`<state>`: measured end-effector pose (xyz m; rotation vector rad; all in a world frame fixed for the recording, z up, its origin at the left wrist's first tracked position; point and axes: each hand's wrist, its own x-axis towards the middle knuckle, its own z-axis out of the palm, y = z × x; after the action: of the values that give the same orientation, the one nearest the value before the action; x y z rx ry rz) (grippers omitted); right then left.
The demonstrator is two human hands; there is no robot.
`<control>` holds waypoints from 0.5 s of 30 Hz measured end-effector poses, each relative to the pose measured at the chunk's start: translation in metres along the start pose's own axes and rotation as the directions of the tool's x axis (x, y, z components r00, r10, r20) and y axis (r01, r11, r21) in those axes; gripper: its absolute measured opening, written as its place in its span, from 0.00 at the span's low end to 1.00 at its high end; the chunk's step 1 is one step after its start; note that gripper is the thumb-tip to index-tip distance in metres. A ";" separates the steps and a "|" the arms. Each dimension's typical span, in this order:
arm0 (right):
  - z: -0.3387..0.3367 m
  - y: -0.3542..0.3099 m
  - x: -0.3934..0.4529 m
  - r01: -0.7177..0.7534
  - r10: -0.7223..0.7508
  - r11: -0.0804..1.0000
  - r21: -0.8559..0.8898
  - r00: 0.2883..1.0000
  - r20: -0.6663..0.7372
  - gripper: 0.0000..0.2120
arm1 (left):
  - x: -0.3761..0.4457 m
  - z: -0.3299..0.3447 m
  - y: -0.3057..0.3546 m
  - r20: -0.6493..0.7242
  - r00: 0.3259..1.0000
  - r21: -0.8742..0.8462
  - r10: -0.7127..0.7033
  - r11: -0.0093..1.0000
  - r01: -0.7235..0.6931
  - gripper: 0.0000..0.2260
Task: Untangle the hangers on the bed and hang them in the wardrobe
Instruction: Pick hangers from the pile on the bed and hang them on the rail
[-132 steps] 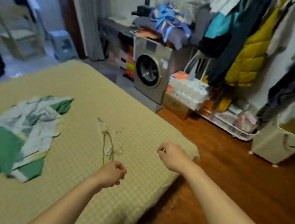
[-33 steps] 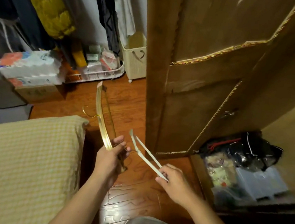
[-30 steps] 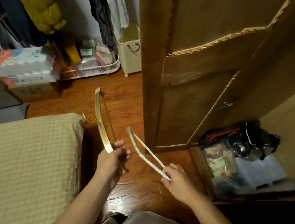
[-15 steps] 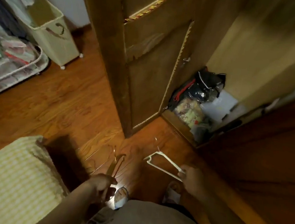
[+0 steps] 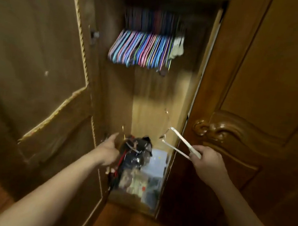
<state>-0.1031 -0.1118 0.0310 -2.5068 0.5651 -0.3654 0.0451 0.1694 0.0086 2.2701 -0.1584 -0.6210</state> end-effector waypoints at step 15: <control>-0.086 -0.069 0.097 0.137 -0.120 0.990 -0.026 0.932 0.343 0.05 | 0.095 -0.075 0.137 0.162 0.960 0.233 0.227 0.937 -0.261 0.16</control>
<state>-0.0271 -0.1418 0.1534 -2.5813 0.2743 0.0412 0.1747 0.0944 0.1134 2.3988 -0.6092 -0.6485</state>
